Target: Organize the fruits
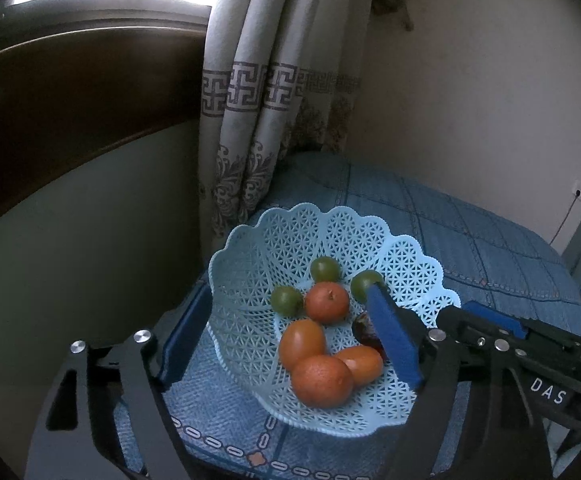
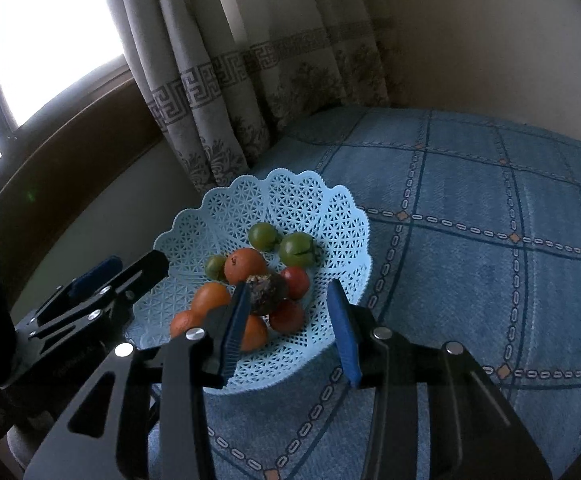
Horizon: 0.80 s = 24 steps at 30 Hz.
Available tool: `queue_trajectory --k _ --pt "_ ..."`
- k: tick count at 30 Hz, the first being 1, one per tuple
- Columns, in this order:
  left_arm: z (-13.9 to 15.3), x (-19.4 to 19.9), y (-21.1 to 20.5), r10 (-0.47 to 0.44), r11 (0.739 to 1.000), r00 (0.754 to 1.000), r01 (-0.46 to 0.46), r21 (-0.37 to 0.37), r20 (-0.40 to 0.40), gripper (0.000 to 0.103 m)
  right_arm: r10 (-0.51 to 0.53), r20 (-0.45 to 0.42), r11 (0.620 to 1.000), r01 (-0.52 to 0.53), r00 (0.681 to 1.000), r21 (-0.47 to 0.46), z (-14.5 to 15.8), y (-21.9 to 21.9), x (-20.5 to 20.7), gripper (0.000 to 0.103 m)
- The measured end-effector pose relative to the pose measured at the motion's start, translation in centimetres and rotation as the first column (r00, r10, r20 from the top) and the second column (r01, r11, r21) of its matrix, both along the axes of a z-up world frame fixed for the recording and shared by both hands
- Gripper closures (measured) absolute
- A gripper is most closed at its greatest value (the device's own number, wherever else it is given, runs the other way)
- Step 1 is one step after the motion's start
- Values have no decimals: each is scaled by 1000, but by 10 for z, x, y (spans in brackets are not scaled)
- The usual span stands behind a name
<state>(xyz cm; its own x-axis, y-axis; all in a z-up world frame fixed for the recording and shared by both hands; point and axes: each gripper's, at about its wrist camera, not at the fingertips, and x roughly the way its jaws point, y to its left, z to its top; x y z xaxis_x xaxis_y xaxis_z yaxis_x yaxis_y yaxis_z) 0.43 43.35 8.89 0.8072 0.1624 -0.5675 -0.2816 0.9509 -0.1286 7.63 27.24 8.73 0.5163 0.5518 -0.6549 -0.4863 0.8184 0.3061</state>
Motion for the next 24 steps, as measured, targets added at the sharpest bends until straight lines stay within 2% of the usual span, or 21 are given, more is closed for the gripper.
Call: queue_trajectory --k 4,5,7,11,13,17,19,24 --pt "0 0 -2 1 1000 1000 -1 7 0 16 -8 -3 1000 8 1000 4 -1 -4 -2 61" --pt "0 -1 -2 2 1000 1000 -2 7 0 15 -12 -2 1000 12 1000 6 -2 -5 -2 59" --pt "1 -1 -2 4 1000 1000 -4 9 3 12 -29 5 999 29 1000 14 -2 -10 -4 46" --pt "3 -3 -3 13 1000 1000 -13 15 7 7 -52 18 998 52 998 26 -2 -17 -8 43" --pt "3 -5 -4 11 1000 1000 -12 17 5 7 -65 22 997 64 998 39 -2 -22 -10 32" --pt "6 -8 -7 8 999 1000 -9 41 6 4 -80 46 996 78 996 41 -1 -27 -16 28" --pt "8 -11 -9 6 999 1000 -6 52 10 3 -84 60 996 82 995 40 0 -29 -19 21" --pt "11 -24 -10 6 995 1000 -7 96 10 3 -92 117 996 91 989 13 4 -34 -30 17"
